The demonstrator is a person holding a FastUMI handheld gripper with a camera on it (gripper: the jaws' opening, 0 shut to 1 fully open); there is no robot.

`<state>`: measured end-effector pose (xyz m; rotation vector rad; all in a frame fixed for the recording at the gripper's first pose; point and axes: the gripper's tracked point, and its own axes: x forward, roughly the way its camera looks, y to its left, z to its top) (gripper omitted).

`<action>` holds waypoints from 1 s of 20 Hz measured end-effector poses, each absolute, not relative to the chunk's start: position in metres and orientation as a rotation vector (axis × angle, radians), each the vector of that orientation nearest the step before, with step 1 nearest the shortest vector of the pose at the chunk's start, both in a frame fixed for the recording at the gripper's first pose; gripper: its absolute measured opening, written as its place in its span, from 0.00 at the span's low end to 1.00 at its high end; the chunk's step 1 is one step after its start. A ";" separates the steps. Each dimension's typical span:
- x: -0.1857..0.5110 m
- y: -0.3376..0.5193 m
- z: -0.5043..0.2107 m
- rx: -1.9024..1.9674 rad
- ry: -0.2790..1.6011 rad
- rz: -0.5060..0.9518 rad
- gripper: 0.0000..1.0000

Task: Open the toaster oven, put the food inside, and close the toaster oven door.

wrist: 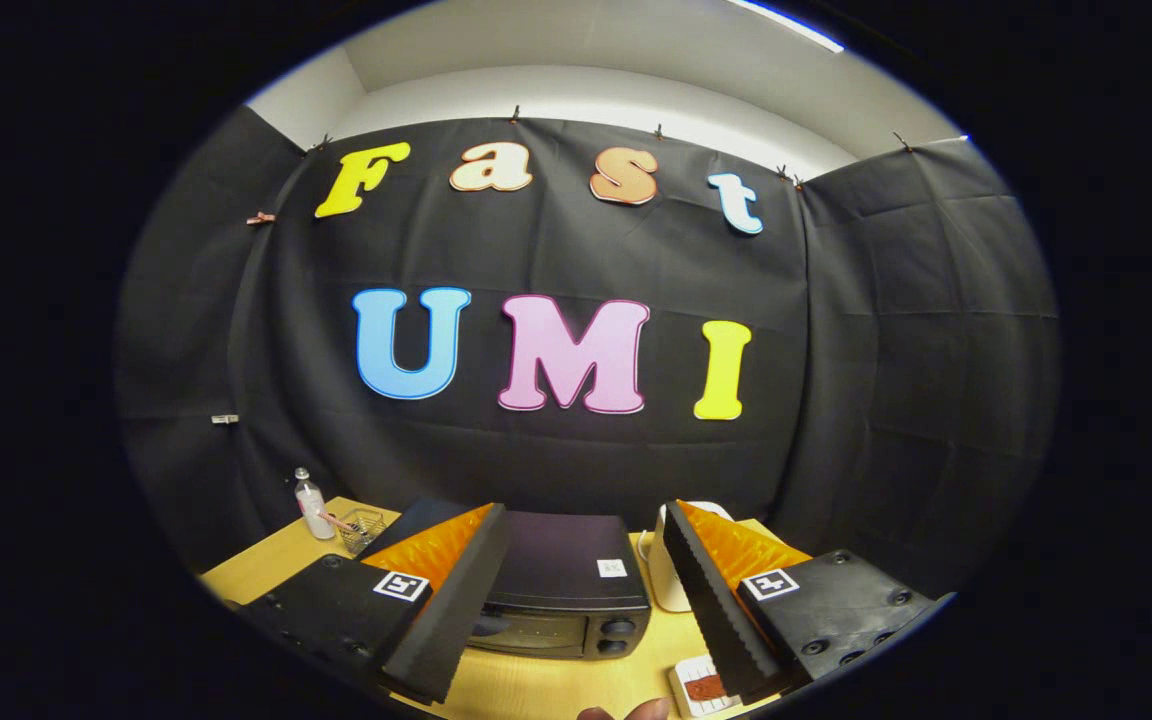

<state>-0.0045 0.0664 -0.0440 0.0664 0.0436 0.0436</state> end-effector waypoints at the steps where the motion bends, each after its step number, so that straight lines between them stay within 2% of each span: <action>1: -0.003 0.075 -0.048 0.066 0.044 0.051 0.97; 7: 0.009 0.124 -0.097 0.079 0.084 0.079 0.97; 14: 0.015 0.166 -0.174 0.051 0.210 0.127 0.98; 20: 0.035 0.190 -0.211 0.077 0.305 0.126 0.98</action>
